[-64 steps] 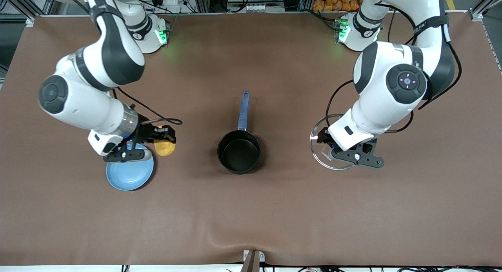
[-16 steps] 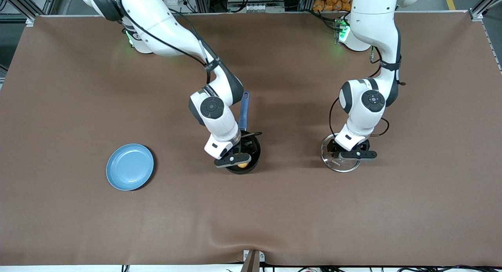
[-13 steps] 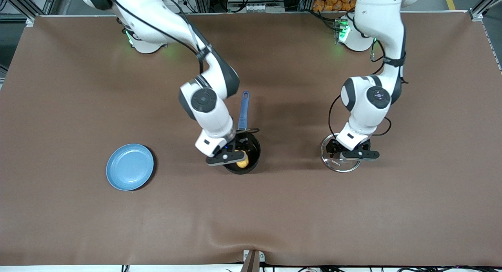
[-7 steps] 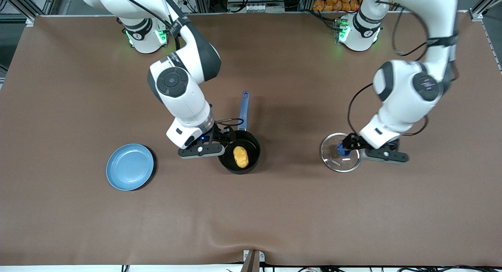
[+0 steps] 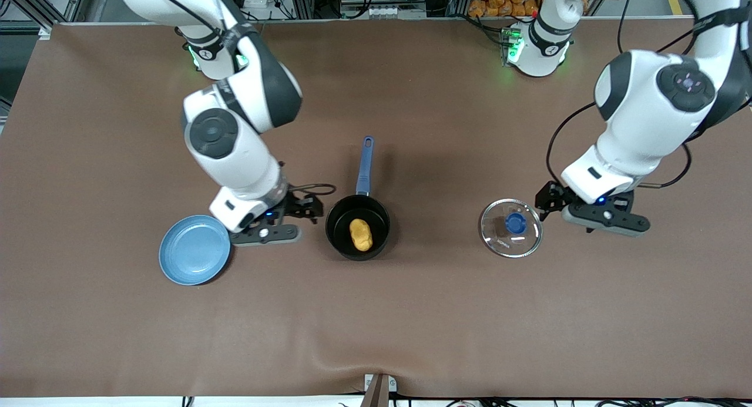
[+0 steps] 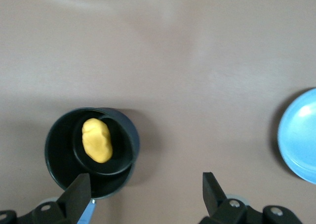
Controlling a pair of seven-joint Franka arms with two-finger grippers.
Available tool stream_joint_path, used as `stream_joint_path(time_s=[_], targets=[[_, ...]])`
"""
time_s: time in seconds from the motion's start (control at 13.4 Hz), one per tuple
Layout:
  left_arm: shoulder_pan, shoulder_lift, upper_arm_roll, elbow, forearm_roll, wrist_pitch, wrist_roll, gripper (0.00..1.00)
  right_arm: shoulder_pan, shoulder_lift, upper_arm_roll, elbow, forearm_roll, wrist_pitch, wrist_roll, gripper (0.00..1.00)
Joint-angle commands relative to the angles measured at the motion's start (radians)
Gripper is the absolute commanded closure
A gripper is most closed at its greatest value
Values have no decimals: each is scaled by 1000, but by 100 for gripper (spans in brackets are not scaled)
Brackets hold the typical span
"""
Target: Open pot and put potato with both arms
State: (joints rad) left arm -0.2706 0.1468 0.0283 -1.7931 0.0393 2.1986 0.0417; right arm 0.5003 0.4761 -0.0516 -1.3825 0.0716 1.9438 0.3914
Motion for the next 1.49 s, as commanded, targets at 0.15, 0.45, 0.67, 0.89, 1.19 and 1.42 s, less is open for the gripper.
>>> stream_joint_path(time_s=[0.15,0.45,0.67,0.89,1.19,1.42], targets=[[304,-79,-304,-6,63,-62,-8,0,-32,-42,15,-12,-10,-33,60,0],[485,-171,-461,-51,62,-63,-5,0,-80,-45,15,-12,-15,-26,47,0],[492,-178,-461,-58,60,-80,7,0,-117,-126,12,-13,-22,-67,35,0],[495,-171,-447,-58,57,-83,36,0,-193,-235,12,-29,-26,-170,-32,0],[479,-159,-447,-46,18,-108,-67,0,-291,-339,10,-61,-27,-271,-165,0],[456,-162,-449,26,27,-207,-191,0,-325,-398,12,-63,-84,-318,-207,0]])
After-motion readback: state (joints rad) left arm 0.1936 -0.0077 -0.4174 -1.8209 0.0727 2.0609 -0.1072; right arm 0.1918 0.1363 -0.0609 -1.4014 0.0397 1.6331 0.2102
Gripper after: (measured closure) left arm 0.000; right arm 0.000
